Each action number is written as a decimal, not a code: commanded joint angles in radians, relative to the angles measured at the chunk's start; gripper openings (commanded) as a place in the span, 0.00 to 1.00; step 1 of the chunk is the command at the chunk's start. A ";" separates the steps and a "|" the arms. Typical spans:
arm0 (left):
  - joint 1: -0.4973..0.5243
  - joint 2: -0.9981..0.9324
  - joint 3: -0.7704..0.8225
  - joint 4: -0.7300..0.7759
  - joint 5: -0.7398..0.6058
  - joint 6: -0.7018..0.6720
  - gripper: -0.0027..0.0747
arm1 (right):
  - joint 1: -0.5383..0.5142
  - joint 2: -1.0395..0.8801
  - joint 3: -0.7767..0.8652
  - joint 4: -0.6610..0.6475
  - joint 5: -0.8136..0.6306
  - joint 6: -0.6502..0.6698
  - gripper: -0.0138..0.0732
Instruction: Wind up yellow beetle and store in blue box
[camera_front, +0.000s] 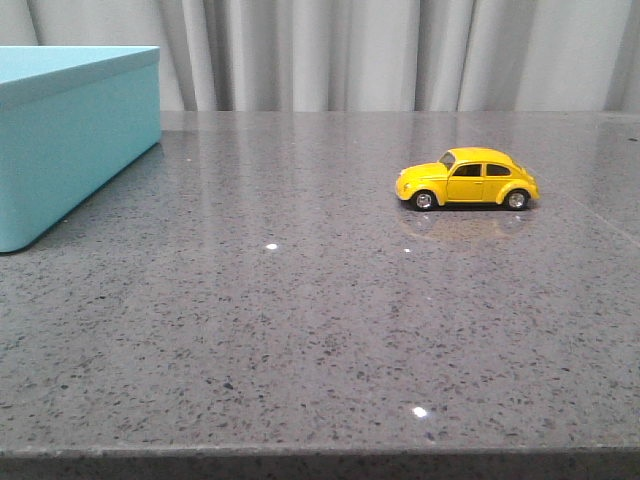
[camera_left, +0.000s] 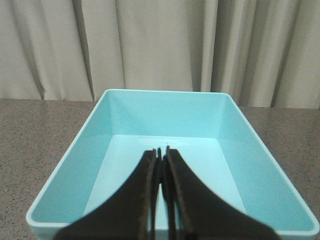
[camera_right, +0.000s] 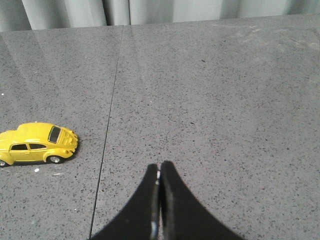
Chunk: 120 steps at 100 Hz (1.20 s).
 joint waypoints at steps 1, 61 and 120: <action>0.001 0.014 -0.040 -0.010 -0.072 -0.011 0.01 | 0.000 0.012 -0.025 0.000 -0.060 -0.010 0.09; 0.001 0.014 -0.040 -0.010 -0.091 -0.011 0.01 | 0.170 0.197 -0.183 0.031 0.062 -0.010 0.11; 0.001 0.014 -0.040 -0.010 -0.091 -0.011 0.01 | 0.347 0.679 -0.601 0.055 0.391 -0.001 0.72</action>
